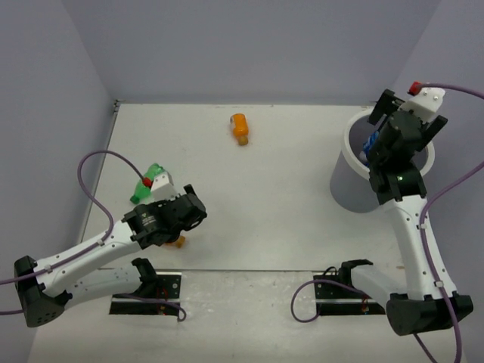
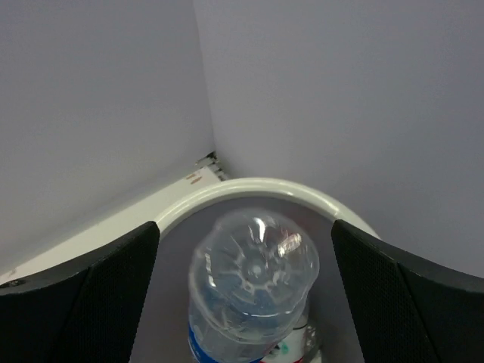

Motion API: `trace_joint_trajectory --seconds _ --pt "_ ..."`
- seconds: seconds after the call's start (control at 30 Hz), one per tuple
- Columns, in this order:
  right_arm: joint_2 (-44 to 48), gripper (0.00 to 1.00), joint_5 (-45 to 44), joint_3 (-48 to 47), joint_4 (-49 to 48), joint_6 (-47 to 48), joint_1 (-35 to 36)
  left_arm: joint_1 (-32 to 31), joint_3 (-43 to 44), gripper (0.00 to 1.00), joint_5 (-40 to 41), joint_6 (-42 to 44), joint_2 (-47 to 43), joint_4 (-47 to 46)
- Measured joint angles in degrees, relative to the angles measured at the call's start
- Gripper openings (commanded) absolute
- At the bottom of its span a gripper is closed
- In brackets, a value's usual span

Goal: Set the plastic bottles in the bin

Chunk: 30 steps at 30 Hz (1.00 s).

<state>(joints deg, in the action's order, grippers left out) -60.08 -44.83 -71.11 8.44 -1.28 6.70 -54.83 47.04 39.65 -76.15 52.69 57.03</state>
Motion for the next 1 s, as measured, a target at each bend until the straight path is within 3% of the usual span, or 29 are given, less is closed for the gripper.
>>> trace_joint_trajectory --seconds 0.37,0.57,0.73,0.93,1.0 --pt "11.9 0.99 13.9 0.7 10.5 -12.1 0.0 0.0 -1.1 1.00 -0.3 -11.0 1.6 8.5" --pt "11.4 0.99 33.3 1.0 11.3 -15.1 0.1 0.0 -2.9 1.00 0.8 -15.8 0.8 10.7" --pt "10.7 0.99 47.0 1.6 10.5 -16.3 0.2 1.5 -5.3 1.00 1.1 -14.1 0.9 8.6" --pt "5.4 0.99 61.8 -0.2 10.3 -15.6 1.1 13.4 -10.2 1.00 -1.9 -4.5 3.3 -1.5" --pt "2.0 0.99 66.3 -1.9 10.4 -14.7 2.4 14.5 -11.0 1.00 -2.6 -3.1 3.5 -3.3"
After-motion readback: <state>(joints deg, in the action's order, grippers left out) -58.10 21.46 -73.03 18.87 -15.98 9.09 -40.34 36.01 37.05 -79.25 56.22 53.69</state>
